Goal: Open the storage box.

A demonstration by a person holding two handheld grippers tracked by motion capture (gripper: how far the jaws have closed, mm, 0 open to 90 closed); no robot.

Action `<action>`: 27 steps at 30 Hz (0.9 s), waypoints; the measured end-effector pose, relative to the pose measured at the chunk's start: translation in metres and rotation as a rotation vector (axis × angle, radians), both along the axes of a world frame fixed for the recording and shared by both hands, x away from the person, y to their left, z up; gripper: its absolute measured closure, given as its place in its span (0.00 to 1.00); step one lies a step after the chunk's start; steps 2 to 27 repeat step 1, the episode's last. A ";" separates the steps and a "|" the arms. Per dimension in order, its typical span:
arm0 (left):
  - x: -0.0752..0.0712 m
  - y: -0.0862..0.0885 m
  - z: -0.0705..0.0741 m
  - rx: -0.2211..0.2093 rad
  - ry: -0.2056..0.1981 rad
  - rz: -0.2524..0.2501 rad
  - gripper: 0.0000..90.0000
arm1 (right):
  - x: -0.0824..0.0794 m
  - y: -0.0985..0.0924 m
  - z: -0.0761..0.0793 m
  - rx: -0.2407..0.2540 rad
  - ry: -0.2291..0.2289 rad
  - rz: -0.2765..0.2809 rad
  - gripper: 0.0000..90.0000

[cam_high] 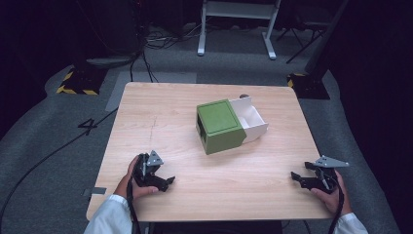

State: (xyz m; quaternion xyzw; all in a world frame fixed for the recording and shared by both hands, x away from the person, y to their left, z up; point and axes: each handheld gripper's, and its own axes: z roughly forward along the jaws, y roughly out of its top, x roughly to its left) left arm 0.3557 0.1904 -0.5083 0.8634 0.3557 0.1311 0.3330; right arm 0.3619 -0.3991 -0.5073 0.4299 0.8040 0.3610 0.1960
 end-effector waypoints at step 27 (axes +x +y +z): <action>0.000 0.000 0.000 0.001 -0.001 -0.001 0.01 | 0.000 0.000 0.000 0.000 0.000 0.000 0.22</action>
